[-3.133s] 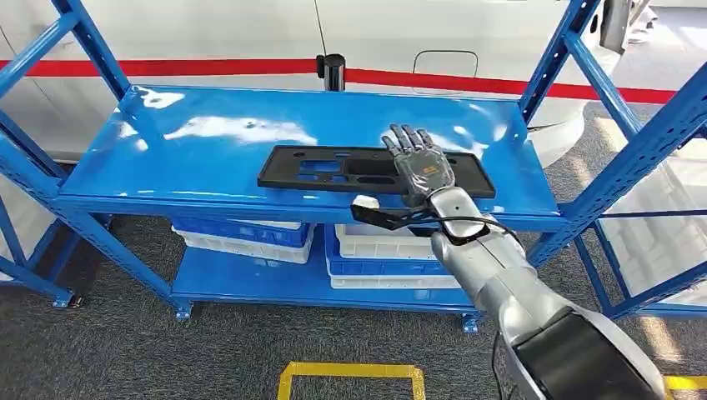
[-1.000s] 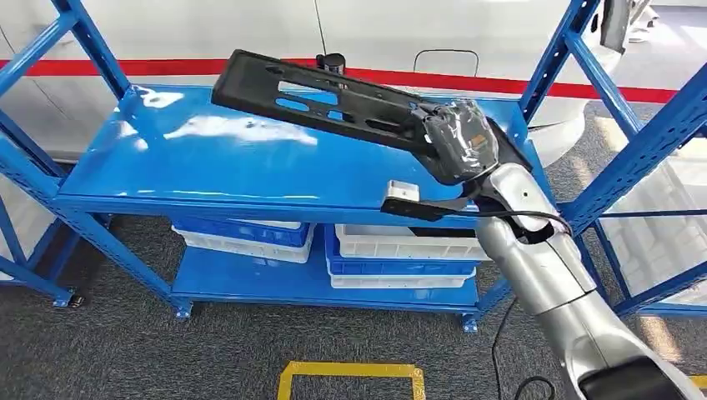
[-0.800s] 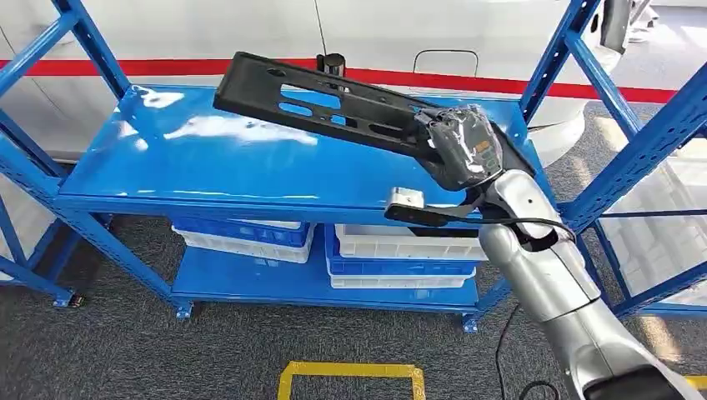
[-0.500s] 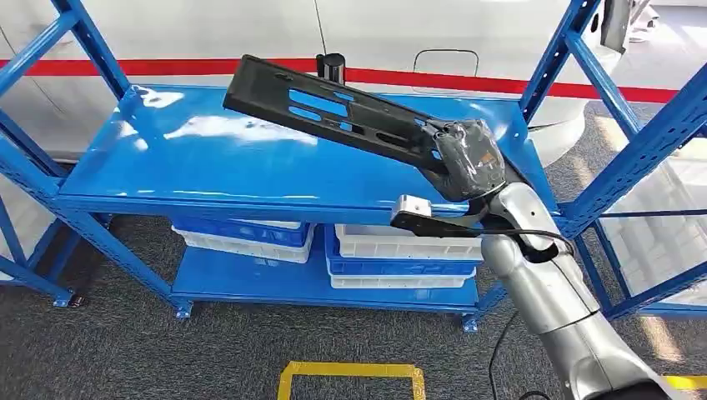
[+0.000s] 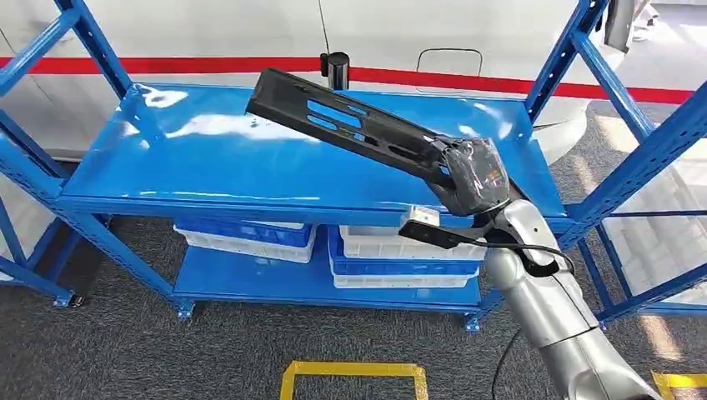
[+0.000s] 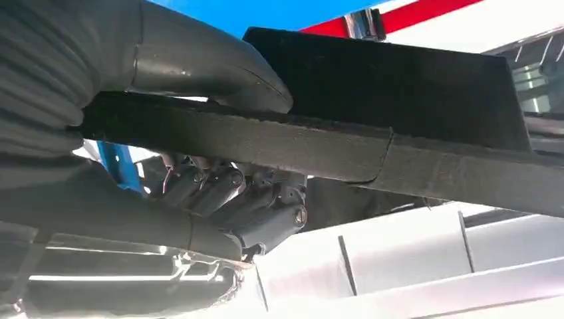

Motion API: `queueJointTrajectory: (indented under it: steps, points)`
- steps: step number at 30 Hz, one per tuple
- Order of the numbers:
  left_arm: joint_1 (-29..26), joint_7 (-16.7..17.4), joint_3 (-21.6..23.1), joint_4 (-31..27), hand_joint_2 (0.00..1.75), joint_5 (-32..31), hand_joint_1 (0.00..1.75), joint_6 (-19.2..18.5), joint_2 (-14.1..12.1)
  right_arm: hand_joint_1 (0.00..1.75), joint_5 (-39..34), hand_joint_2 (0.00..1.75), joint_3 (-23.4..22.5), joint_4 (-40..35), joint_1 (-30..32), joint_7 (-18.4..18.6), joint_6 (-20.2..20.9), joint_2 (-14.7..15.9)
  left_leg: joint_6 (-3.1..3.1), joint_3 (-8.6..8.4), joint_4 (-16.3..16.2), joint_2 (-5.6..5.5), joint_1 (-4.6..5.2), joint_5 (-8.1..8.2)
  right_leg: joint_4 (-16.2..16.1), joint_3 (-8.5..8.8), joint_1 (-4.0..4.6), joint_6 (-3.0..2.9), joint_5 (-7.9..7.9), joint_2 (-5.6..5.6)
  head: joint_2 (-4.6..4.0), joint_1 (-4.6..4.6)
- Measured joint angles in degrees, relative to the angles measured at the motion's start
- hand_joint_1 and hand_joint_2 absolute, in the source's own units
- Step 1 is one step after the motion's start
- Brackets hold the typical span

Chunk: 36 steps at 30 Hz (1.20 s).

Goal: Take the parts from the cabinet and place them on the table.

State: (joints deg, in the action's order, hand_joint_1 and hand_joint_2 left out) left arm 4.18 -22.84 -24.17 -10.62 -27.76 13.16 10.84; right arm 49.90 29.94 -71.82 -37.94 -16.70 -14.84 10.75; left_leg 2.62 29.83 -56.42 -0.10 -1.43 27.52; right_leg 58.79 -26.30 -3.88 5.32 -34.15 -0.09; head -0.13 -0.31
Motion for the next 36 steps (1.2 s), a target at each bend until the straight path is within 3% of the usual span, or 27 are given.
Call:
queueJointTrajectory:
  steps: [2,3,4,5,7,8,9,10,11,12,13,15,17,18,19,20,22,23,24,26,27,28,29,30,31,32,36]
  points:
    - [0.03,0.0,0.04,0.0,1.75,-0.42,0.0,-0.13,0.0,1.69,0.42,1.75,-0.04,0.24,0.52,-0.11,-0.04,-0.13,0.04,0.0,0.0,0.01,0.13,0.06,11.11,-6.61,0.48,-0.65,-2.68,0.04,0.0,-0.02]
    - [0.07,0.02,0.04,0.0,1.75,-0.52,0.0,-0.39,0.0,1.69,0.55,1.75,-0.07,0.57,0.85,-0.2,-0.09,-0.04,0.03,-0.01,-0.02,-0.09,0.25,0.08,14.21,-9.06,0.85,-0.54,-2.54,0.06,0.0,-0.04]
    - [0.11,0.02,0.11,0.0,1.75,-0.68,0.0,-0.42,0.0,1.69,0.61,1.75,-0.11,0.88,1.19,-0.33,-0.13,-0.02,-0.01,-0.05,-0.03,-0.26,0.36,0.12,14.58,-10.44,0.97,-0.25,-1.35,0.06,0.0,-0.07]
    - [0.11,0.07,0.31,0.0,1.75,-1.03,0.0,-0.42,-0.02,1.69,0.63,1.75,-0.28,1.18,1.46,-0.46,-0.22,0.0,-0.14,-0.13,-0.12,-0.43,0.39,0.24,12.47,-10.58,1.0,0.17,0.85,0.05,0.0,-0.09]
    - [0.27,0.07,0.65,-0.02,1.75,-1.35,0.0,-0.37,-0.04,1.69,0.61,1.75,-0.83,1.51,1.61,-0.76,-0.74,-0.02,-0.72,-0.19,-0.61,-0.68,0.22,0.75,3.46,-8.56,0.91,1.16,6.89,-0.05,0.0,-0.02]
    - [0.3,0.07,0.81,-0.02,1.75,-1.64,0.0,-0.31,-0.07,1.69,0.63,1.75,-1.01,1.62,1.67,-0.85,-0.99,-0.02,-1.24,0.27,-0.96,-0.76,0.28,1.1,0.49,-8.02,0.85,1.09,7.88,-0.34,0.0,0.02]
    - [0.52,0.07,0.9,-0.02,1.75,-1.81,0.0,-0.22,-0.13,1.69,0.65,1.75,-1.11,1.84,1.69,-0.89,-1.18,-0.09,-1.66,0.9,-1.45,-0.88,0.76,1.3,0.84,-7.39,2.12,0.23,7.94,0.06,0.0,0.09]
    - [0.6,0.07,0.96,-0.02,1.75,-1.95,0.0,-0.17,-0.24,1.69,0.63,1.75,-1.29,1.86,2.01,-0.9,-1.27,-0.09,-1.83,0.86,-1.75,-0.94,0.86,1.23,0.66,-8.01,1.68,-0.4,7.95,0.11,0.0,-0.04]
    - [0.6,0.06,0.96,-0.02,1.75,-1.99,0.0,-0.17,-0.26,1.69,0.68,1.75,-1.31,1.92,2.37,-0.87,-1.29,-0.09,-2.09,1.1,-1.78,-1.04,0.87,1.13,0.82,-8.04,1.29,-0.65,7.81,0.13,0.0,-0.48]
    - [0.57,0.11,0.98,-0.02,1.75,-2.01,0.0,-0.17,-0.28,1.69,0.68,1.75,-1.46,1.95,2.66,-0.85,-1.31,-0.07,-2.21,1.17,-1.76,-1.03,0.72,1.03,1.01,-8.38,1.5,-0.73,7.8,0.17,0.0,-0.46]
    - [0.59,0.24,0.98,-0.02,1.75,-2.01,0.0,-0.15,-0.42,1.69,0.74,1.75,-1.51,1.97,2.68,-0.87,-1.31,-0.09,-2.48,1.28,-1.86,-1.0,0.4,1.38,0.82,-8.49,1.25,-1.56,8.02,0.18,0.0,-0.46]
    - [0.74,0.35,1.09,-0.02,1.75,-2.19,0.0,0.04,-0.46,1.69,0.94,1.75,-1.57,1.97,2.62,-0.87,-1.31,-0.22,-2.94,3.08,-6.22,-0.29,0.25,4.95,0.72,-8.52,1.33,-2.64,8.21,0.22,0.0,-0.7]
    - [0.82,0.52,1.27,-0.02,1.75,-2.27,0.0,0.13,-0.48,1.69,1.05,1.75,-1.59,2.03,2.76,-0.9,-1.29,-0.26,-3.2,7.1,-15.21,-0.28,0.24,9.3,0.73,-8.75,1.73,-3.55,8.38,0.12,0.0,-0.72]
    - [0.8,0.57,1.33,-0.02,1.75,-2.29,0.0,0.13,-0.48,1.69,1.11,1.75,-1.59,2.14,2.83,-0.9,-1.25,-0.28,-3.2,8.73,-18.67,-0.28,0.24,10.22,0.73,-8.93,1.97,-3.81,8.51,0.1,0.0,-0.72]
    - [0.78,0.59,1.36,-0.02,1.75,-2.32,0.0,0.15,-0.52,1.69,1.18,1.75,-1.6,2.3,2.84,-0.92,-1.2,-0.37,-3.06,9.19,-19.56,-0.27,0.25,9.63,0.73,-9.14,2.21,-4.13,8.71,0.09,0.0,-0.72]
    - [0.78,0.63,1.38,-0.02,1.75,-2.34,0.0,0.2,-0.55,1.69,1.18,1.75,-1.59,2.4,2.83,-0.92,-1.2,-0.42,-2.81,8.41,-17.97,-0.27,0.27,7.91,0.73,-9.3,2.4,-4.36,8.87,0.1,0.0,-0.72]
    - [0.8,0.63,1.4,-0.02,1.75,-2.36,0.0,0.26,-0.55,1.69,1.2,1.75,-1.59,2.43,2.76,-1.03,-1.18,-0.44,-2.0,3.81,-9.48,-0.28,0.38,3.22,0.72,-9.47,2.71,-4.67,9.15,0.15,0.0,-0.72]
    - [0.83,0.63,1.42,-0.02,1.75,-2.36,0.0,0.31,-0.63,1.69,1.27,1.75,-1.62,2.43,2.69,-1.05,-1.18,-0.46,-1.44,1.25,-5.19,-0.32,0.54,2.01,0.73,-9.46,2.74,-4.73,9.31,0.15,0.0,-0.72]
    - [0.89,0.63,1.42,-0.04,1.75,-2.4,0.0,0.33,-0.72,1.69,1.27,1.75,-1.66,2.47,2.6,-1.07,-1.18,-0.52,-1.32,0.01,-3.15,-0.27,0.88,2.48,0.79,-9.65,3.26,-4.41,9.57,0.19,0.0,-0.68]
    - [0.91,0.63,1.44,-0.04,1.75,-2.45,0.0,0.48,-0.7,1.69,1.27,1.75,-1.66,2.51,2.5,-1.18,-1.18,-0.57,-1.24,0.63,-2.88,-0.32,1.22,2.19,0.68,-9.81,3.01,-3.57,10.15,0.12,0.0,-0.72]
    - [0.9,0.63,1.44,-0.04,1.75,-2.54,0.0,0.48,-0.72,1.69,1.31,1.75,-1.66,2.51,2.52,-1.29,-1.2,-0.59,-0.94,0.73,-2.86,-0.33,1.37,1.89,0.41,-9.79,2.85,-3.23,10.62,0.08,0.0,-0.66]
    - [0.9,0.63,1.42,-0.04,1.75,-2.54,0.0,0.63,-0.7,1.69,1.36,1.75,-1.68,2.54,2.52,-1.36,-1.18,-0.59,-0.45,0.88,-2.06,-0.28,1.21,0.93,0.16,-10.0,3.3,-2.59,11.02,0.15,0.0,-0.66]
    - [0.96,0.61,1.42,-0.04,1.75,-2.58,0.0,0.72,-0.7,1.69,1.36,1.75,-1.7,2.6,2.44,-1.38,-1.18,-0.48,-0.21,1.04,-1.56,0.05,0.84,0.06,1.01,-10.69,3.05,-2.69,9.96,0.01,0.0,-0.63]
    - [0.97,0.61,1.42,-0.04,1.75,-2.69,0.0,0.79,-0.72,1.69,1.36,1.75,-1.79,2.67,2.31,-1.4,-1.18,-0.48,0.32,1.62,-1.35,-0.01,0.94,-0.51,3.07,-11.73,3.2,-3.06,7.56,0.02,0.0,-0.44]
    - [1.0,0.61,1.42,-0.04,1.75,-2.78,0.0,0.81,-0.68,1.69,1.36,1.75,-1.79,2.69,2.3,-1.44,-1.18,-0.55,0.55,2.31,-1.36,0.06,0.95,-1.0,7.03,-13.04,3.08,-3.44,4.81,0.04,0.0,-0.44]
    - [1.0,0.59,1.44,-0.04,1.75,-2.78,0.0,0.81,-0.63,1.69,1.36,1.75,-1.79,2.73,2.37,-1.46,-1.18,-0.55,0.59,2.74,-1.37,0.08,0.98,-1.31,9.99,-13.99,3.07,-3.53,3.22,0.03,0.0,-0.44]
    - [1.0,0.59,1.44,-0.04,1.75,-2.78,0.0,0.81,-0.63,1.69,1.36,1.75,-1.79,2.73,2.37,-1.46,-1.18,-0.55,0.59,2.74,-1.37,0.08,0.98,-1.31,9.99,-13.99,3.07,-3.53,3.22,0.03,0.0,-0.44]
